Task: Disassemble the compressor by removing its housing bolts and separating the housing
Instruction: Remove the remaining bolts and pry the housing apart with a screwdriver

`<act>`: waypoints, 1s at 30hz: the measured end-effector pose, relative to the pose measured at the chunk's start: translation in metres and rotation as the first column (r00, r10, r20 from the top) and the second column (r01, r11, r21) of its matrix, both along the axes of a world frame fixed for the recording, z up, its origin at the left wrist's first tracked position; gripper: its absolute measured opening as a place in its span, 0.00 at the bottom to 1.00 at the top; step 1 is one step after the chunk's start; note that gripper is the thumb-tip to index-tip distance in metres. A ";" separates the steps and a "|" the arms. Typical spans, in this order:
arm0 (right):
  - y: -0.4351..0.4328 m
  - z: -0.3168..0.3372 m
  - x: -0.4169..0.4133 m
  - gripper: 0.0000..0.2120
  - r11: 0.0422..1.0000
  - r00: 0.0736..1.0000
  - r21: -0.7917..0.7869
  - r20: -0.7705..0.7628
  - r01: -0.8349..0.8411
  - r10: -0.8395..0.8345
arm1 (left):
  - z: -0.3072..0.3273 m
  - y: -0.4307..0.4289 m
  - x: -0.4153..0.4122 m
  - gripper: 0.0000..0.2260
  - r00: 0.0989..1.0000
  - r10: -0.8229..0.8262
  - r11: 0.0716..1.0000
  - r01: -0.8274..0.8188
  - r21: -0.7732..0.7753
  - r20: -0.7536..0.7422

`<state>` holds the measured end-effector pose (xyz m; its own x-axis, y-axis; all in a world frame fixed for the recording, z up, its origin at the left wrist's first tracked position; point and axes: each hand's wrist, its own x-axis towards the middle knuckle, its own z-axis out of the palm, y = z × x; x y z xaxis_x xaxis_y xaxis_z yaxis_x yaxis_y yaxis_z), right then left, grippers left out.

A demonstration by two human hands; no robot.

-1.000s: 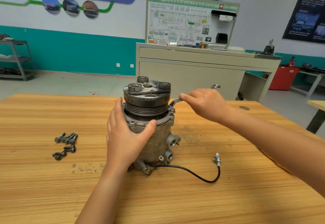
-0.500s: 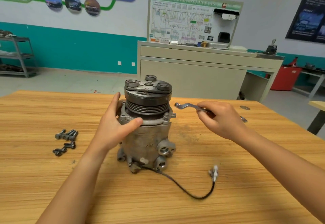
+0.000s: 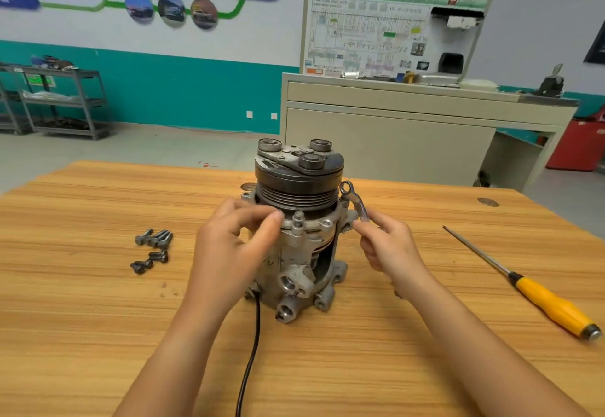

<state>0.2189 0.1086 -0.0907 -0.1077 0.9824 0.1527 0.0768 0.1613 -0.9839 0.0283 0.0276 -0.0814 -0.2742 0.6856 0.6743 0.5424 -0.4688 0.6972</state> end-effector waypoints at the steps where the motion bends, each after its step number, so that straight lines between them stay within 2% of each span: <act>1: 0.001 -0.001 -0.005 0.08 1.000 0.999 -0.027 -0.033 -0.012 0.011 | 0.002 -0.002 0.008 0.04 0.999 -0.006 0.999 0.004 -0.033 -0.044; 4: 0.002 -0.002 -0.010 0.06 0.998 0.996 -0.059 -0.087 -0.026 0.021 | 0.006 0.000 0.020 0.10 0.993 0.051 0.996 -0.058 -0.070 -0.103; 11: -0.002 -0.002 -0.009 0.06 0.999 0.998 -0.036 -0.062 0.000 -0.003 | 0.008 0.002 0.028 0.03 0.989 0.133 0.988 -0.137 -0.065 -0.066; 16: -0.023 -0.010 -0.010 0.18 0.994 0.994 0.007 0.001 0.105 -0.105 | 0.007 -0.001 0.023 0.02 0.982 0.189 0.980 -0.190 -0.053 -0.022; 19: -0.056 -0.018 -0.011 0.20 0.995 0.995 0.041 -0.046 0.086 -0.084 | 0.007 0.001 0.013 0.02 0.972 0.233 0.970 -0.233 -0.071 -0.007; 24: -0.099 -0.029 -0.020 0.29 0.998 0.996 0.049 -0.086 0.026 -0.021 | 0.009 0.007 0.000 0.07 0.953 0.294 0.951 -0.300 -0.082 -0.072; 27: -0.102 -0.024 -0.018 0.26 1.000 0.990 0.015 -0.139 0.006 -0.004 | 0.012 0.008 -0.007 0.07 0.967 0.234 0.963 -0.245 -0.117 -0.097; 30: -0.096 -0.021 -0.007 0.15 0.999 0.981 -0.042 -0.192 -0.004 -0.004 | 0.019 0.005 -0.014 0.07 0.996 0.056 0.975 -0.070 -0.209 -0.076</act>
<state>0.2120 0.0128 -0.1112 -0.0803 0.9883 0.1294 -0.1143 0.1198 -0.9862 0.0140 0.0324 -0.0627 -0.2791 0.7972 0.5354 0.6166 -0.2786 0.7363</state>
